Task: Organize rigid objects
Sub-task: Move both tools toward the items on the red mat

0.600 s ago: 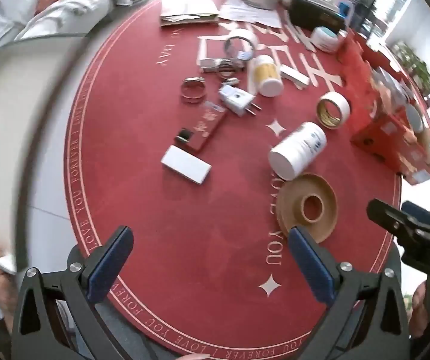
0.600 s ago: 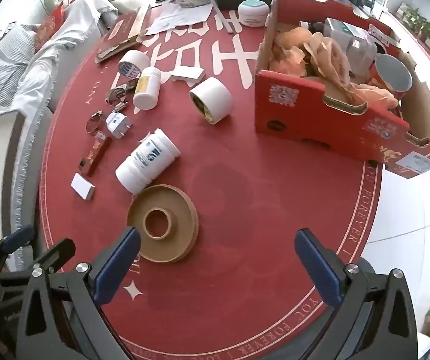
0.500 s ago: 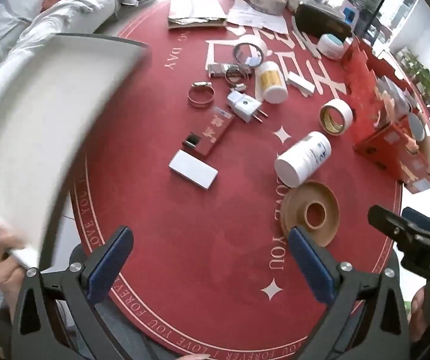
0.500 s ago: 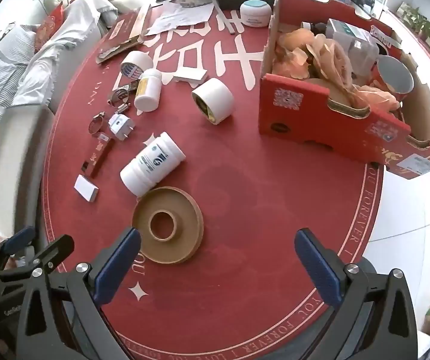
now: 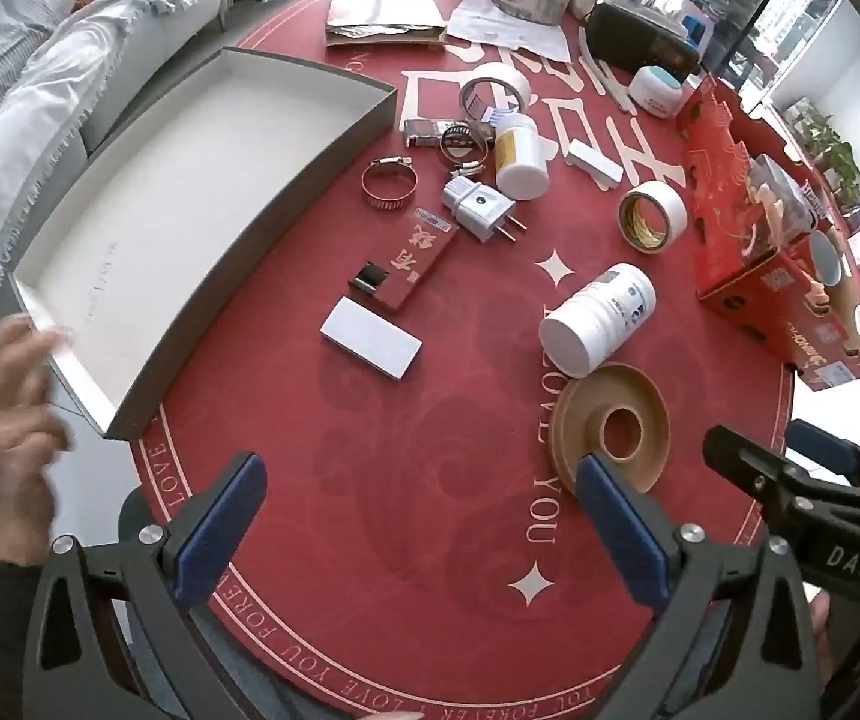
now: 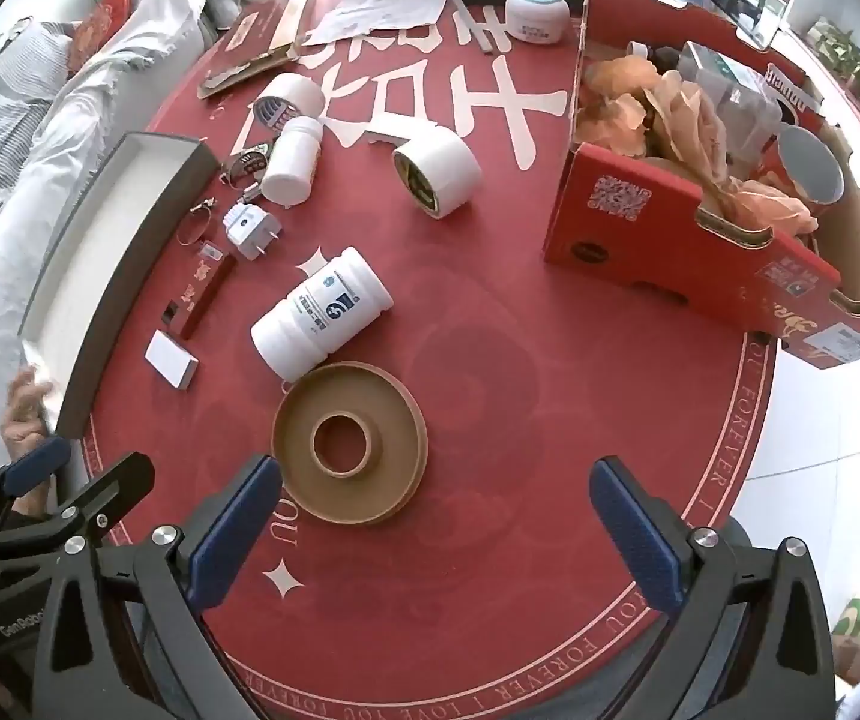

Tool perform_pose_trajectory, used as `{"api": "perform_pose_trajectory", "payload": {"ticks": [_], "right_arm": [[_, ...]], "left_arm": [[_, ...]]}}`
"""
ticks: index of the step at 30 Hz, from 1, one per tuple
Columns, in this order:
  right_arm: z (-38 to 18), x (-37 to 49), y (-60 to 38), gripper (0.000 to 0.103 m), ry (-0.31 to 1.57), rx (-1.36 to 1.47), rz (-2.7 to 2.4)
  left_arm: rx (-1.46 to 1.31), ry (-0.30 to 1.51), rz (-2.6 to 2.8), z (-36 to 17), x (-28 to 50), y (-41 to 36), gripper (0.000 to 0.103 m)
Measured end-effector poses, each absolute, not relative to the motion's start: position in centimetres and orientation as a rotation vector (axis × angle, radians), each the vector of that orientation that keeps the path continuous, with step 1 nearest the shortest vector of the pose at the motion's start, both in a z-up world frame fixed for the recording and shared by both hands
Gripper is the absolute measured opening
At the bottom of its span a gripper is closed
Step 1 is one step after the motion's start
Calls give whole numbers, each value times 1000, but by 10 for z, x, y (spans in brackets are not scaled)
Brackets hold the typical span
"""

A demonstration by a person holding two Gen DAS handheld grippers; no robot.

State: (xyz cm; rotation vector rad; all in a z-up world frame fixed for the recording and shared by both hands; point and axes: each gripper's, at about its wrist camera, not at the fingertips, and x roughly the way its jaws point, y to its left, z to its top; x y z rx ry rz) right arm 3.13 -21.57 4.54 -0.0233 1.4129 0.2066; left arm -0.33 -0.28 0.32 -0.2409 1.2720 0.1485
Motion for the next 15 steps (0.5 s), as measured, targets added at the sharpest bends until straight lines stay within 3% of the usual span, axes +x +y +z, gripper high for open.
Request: {"api": "perform_pose_trajectory", "payload": {"ticks": [15], "right_arm": [[35,37,-212,103,1451,-39,214]], "left_arm": [[-274,1303,169,-4,0,6,103]]}}
